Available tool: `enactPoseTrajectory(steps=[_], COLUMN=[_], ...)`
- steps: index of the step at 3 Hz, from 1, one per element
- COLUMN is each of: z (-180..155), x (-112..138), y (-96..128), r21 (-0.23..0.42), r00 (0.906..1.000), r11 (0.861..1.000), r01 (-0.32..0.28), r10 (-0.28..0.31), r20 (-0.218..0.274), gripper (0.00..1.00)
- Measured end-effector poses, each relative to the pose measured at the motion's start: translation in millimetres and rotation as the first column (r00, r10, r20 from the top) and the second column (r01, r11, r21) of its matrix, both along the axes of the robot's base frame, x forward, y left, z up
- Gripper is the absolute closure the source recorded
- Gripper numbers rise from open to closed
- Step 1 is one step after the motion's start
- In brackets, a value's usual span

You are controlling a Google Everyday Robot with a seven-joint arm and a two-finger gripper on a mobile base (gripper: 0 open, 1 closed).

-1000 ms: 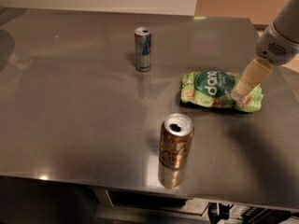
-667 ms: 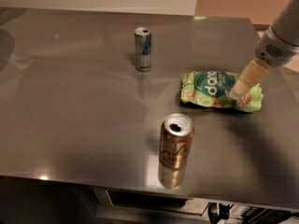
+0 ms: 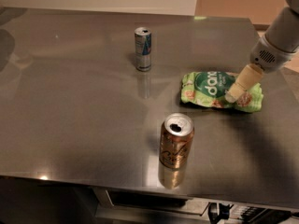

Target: Pick green rice chip bag

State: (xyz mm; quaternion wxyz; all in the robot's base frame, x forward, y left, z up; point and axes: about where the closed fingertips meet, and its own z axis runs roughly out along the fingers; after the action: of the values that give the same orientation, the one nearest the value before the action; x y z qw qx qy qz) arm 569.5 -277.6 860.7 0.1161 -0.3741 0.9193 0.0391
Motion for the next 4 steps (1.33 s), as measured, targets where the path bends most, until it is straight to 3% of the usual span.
enactPoseTrajectory(steps=[2, 4], z=[-9.2, 7.9], x=[-1.3, -11.4], y=[9.4, 26.6], r21=[0.005, 0.037], r00=[0.9996, 0.9988], r11=[1.000, 0.998], r01=[-0.009, -0.044], r10=[0.009, 0.045], r20=[-0.027, -0.021], gripper=[0.41, 0.88])
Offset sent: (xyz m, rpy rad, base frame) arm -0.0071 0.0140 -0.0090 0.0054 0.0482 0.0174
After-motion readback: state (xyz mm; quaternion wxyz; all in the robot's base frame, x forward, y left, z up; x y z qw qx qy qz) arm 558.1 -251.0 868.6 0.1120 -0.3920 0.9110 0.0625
